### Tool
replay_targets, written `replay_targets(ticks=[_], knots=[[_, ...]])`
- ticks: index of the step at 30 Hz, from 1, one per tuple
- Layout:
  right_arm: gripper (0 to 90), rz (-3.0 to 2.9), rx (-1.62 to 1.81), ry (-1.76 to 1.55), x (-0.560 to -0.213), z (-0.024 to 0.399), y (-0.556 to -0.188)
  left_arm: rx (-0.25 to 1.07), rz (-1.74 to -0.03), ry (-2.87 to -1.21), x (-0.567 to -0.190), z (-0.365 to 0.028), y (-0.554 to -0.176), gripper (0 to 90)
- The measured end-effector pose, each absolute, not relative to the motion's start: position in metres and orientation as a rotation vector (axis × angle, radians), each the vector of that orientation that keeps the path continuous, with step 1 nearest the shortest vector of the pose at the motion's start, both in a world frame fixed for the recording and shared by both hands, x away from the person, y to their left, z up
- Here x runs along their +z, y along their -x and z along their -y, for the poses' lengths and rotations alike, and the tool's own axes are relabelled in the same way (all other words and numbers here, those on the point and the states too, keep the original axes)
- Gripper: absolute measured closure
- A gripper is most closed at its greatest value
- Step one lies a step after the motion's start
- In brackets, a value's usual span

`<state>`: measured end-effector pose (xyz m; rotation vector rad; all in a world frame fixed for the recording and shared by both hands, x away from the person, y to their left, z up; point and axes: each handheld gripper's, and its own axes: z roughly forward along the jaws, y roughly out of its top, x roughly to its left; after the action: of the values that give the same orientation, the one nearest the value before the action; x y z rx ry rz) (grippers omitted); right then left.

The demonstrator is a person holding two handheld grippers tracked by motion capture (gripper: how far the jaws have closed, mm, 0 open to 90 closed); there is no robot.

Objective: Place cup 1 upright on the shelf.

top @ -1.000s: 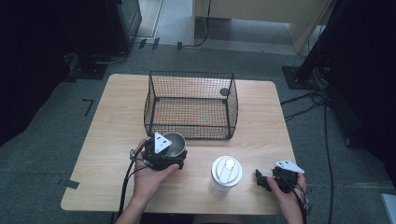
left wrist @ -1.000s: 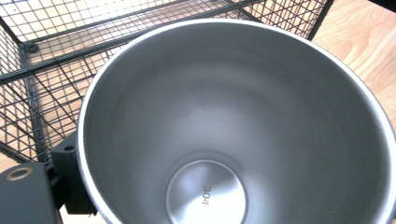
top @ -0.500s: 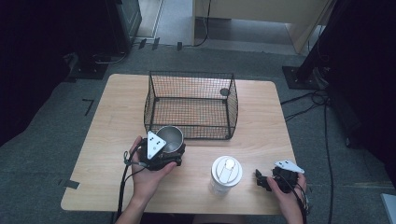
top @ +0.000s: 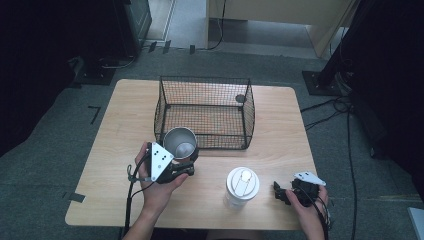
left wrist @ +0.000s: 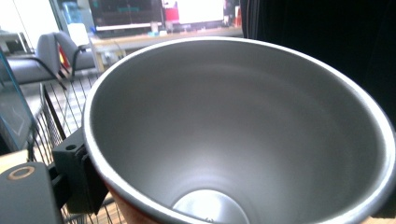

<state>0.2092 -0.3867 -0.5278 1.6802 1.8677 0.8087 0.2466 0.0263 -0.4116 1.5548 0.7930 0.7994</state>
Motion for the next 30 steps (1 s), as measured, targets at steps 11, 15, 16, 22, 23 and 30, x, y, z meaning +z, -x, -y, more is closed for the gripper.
replay_targets(ticks=[11, 15, 16, 22, 23, 30], knots=[[0.0, -1.867, 0.809, -1.681, -0.528, 0.387, -0.209, 0.927, -0.83, -1.424, -0.398, -0.026, -0.246, 7.5], [0.0, -1.867, 0.809, -1.68, -0.528, 0.387, -0.209, 0.934, -0.819, -1.414, -0.393, -0.025, -0.252, 7.6], [0.0, -1.867, 0.809, -1.682, -0.528, 0.387, -0.209, 0.938, -0.813, -1.412, -0.391, -0.025, -0.254, 7.5], [0.0, -1.867, 0.809, -1.682, -0.528, 0.387, -0.209, 0.929, -0.803, -1.397, -0.388, -0.021, -0.26, 7.6], [0.0, -1.867, 0.809, -1.682, -0.528, 0.387, -0.209, 0.929, -0.803, -1.397, -0.388, -0.021, -0.26, 7.6], [0.0, -1.865, 0.81, -1.683, -0.528, 0.387, -0.209, 0.928, -0.812, -1.381, -0.384, -0.015, -0.276, 7.6]])
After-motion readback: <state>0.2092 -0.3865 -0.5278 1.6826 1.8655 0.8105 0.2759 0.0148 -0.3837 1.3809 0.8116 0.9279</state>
